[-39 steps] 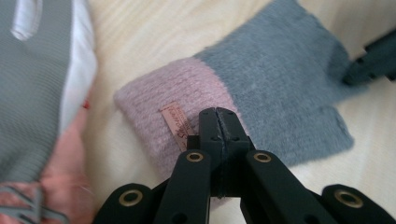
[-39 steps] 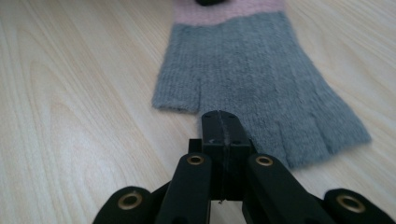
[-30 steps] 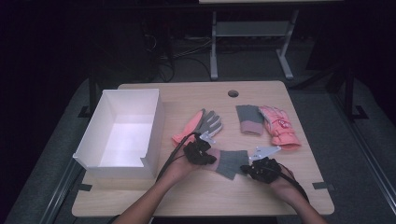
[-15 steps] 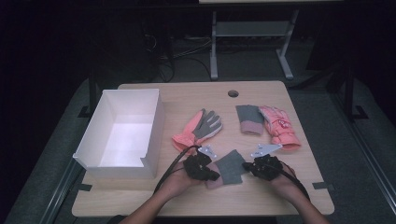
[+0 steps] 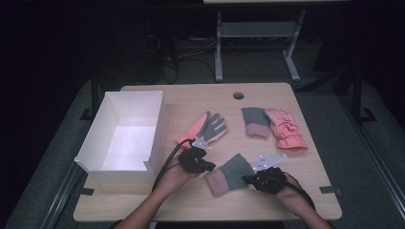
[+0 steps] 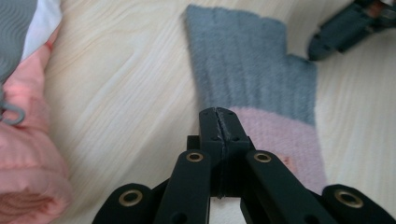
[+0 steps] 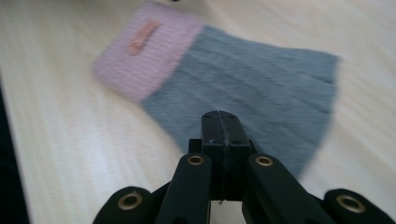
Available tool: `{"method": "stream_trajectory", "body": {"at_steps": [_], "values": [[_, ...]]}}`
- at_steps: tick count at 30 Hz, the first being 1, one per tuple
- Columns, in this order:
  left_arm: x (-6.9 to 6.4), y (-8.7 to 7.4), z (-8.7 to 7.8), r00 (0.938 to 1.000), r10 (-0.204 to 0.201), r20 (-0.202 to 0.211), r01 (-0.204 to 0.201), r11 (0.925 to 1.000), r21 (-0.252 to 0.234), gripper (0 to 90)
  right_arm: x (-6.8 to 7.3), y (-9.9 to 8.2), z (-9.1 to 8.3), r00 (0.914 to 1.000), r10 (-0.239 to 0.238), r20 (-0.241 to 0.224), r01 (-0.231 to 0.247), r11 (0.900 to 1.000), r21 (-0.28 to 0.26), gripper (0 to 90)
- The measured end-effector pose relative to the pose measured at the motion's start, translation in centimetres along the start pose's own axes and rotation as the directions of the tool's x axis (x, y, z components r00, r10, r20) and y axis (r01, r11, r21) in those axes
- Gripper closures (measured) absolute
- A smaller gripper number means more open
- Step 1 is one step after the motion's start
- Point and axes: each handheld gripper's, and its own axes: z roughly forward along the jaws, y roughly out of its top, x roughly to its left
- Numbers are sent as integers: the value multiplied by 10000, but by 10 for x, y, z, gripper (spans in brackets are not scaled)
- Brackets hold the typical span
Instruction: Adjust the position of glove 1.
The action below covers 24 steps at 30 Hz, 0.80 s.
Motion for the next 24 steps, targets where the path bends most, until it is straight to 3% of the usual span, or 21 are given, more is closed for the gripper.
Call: {"method": "stream_trajectory", "body": {"at_steps": [5, 9, 19, 24], "values": [[1, -2, 6, 9997, -152, -169, 155, 9997, 174, 896, 14, 3, 9, 9982, -395, -446, 405, 9989, 230, 900], [0, -4, 8, 9997, -220, -79, 222, 9993, 304, 896, 16, 3, 13, 9977, -478, -491, 498, 9979, 421, 900], [-6, -12, 5, 9998, -41, 201, 27, 9975, 705, 896, 9, 5, 15, 9988, -399, -297, 413, 9980, 481, 900], [-17, -17, 5, 9986, -113, 520, 80, 9980, 624, 896, 1, 6, 15, 9997, -230, -89, 234, 9986, 478, 900]]}}
